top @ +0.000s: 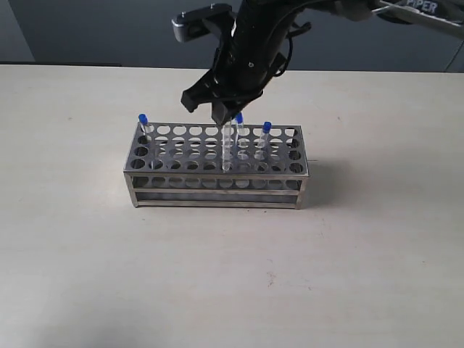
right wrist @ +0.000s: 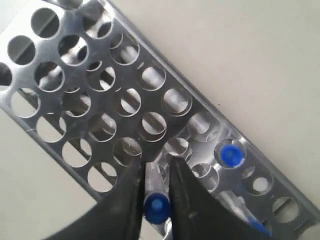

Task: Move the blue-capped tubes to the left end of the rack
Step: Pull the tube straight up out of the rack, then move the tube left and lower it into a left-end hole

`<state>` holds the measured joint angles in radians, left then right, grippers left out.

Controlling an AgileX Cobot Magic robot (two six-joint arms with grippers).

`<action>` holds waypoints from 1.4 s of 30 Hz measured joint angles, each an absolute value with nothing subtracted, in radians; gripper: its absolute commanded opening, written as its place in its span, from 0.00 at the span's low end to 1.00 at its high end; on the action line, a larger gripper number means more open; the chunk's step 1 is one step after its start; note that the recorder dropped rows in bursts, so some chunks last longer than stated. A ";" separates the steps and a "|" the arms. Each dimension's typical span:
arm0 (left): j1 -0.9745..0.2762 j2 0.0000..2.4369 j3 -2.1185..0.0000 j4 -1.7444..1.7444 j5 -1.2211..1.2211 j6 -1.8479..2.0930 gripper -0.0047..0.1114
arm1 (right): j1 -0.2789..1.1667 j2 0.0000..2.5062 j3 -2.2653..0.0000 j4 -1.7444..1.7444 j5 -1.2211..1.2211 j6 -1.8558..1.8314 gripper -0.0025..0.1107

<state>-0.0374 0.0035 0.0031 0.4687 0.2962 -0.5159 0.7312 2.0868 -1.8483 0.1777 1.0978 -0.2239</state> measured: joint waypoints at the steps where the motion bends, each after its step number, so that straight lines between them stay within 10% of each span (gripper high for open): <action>1: -0.037 0.004 0.003 0.469 0.296 -0.516 0.05 | 0.736 2.072 -1.848 0.169 1.096 -0.224 0.01; 42: -0.037 0.004 0.003 0.469 0.296 -0.516 0.05 | 0.883 2.246 -2.164 0.207 0.996 -0.464 0.01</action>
